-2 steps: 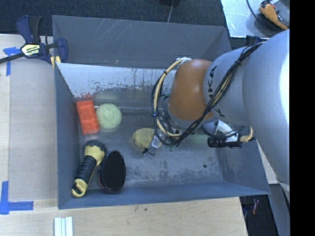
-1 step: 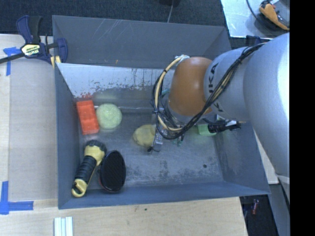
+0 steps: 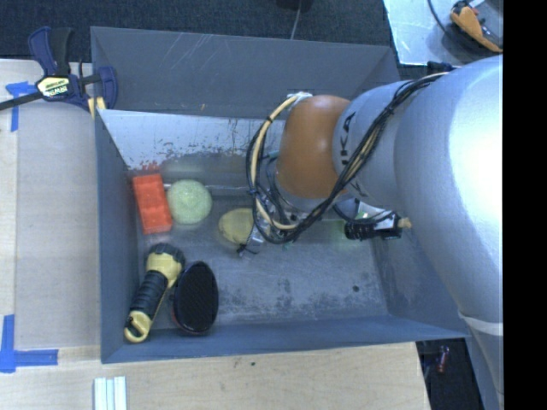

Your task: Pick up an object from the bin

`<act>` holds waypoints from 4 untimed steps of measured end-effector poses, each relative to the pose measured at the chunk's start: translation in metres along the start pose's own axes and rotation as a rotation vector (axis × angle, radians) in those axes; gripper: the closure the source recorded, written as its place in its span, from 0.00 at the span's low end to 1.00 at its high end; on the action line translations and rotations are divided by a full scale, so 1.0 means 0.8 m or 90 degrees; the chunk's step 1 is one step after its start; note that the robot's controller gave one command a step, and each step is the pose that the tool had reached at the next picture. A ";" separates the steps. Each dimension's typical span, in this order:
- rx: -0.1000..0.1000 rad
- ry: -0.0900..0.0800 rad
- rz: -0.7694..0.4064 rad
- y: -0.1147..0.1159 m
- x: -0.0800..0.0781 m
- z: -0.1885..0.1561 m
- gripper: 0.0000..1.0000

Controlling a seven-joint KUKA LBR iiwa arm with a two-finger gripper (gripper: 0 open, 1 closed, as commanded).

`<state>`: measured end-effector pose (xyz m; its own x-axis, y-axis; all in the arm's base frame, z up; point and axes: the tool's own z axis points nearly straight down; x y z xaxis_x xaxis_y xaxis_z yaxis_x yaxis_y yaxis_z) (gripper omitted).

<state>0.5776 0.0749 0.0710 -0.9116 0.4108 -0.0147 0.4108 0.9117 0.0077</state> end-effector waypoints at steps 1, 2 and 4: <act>0.000 0.000 0.000 0.000 0.000 0.000 1.00; 0.004 0.006 -0.001 -0.002 0.002 -0.044 1.00; 0.003 0.003 -0.004 -0.002 -0.001 -0.138 1.00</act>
Offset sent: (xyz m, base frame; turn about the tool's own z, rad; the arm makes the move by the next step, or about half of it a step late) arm 0.0001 0.0001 0.0794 -0.0004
